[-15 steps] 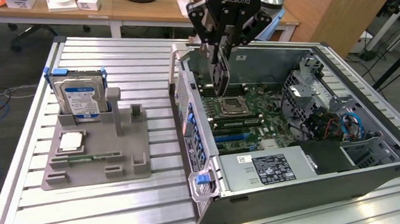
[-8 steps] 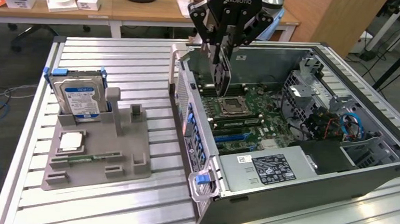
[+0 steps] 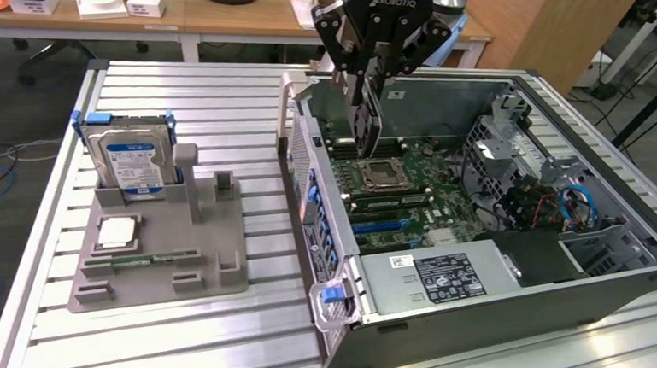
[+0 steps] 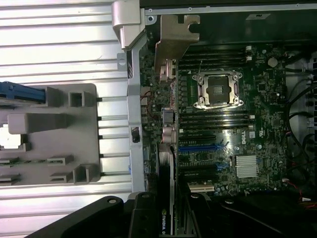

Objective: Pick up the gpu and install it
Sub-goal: 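Pick up the gpu and move the gpu toward the slot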

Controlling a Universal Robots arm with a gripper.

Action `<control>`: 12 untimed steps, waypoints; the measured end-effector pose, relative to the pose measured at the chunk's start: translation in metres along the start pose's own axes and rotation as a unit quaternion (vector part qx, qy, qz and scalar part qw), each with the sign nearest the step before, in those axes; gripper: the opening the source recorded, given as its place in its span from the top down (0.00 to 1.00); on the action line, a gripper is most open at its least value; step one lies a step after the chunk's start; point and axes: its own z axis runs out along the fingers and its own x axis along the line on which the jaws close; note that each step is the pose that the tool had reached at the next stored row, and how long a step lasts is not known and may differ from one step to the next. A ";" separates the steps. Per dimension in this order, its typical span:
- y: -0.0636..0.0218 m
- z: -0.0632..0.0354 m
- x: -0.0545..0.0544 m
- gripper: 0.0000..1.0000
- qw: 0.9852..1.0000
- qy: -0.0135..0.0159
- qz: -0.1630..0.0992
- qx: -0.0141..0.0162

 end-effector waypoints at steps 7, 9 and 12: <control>0.0001 0.0002 -0.002 0.74 1.000 0.000 0.000 0.000; 0.0002 0.0002 -0.003 0.74 1.000 0.000 0.000 0.000; 0.0003 0.0003 -0.004 0.74 1.000 0.000 0.000 0.000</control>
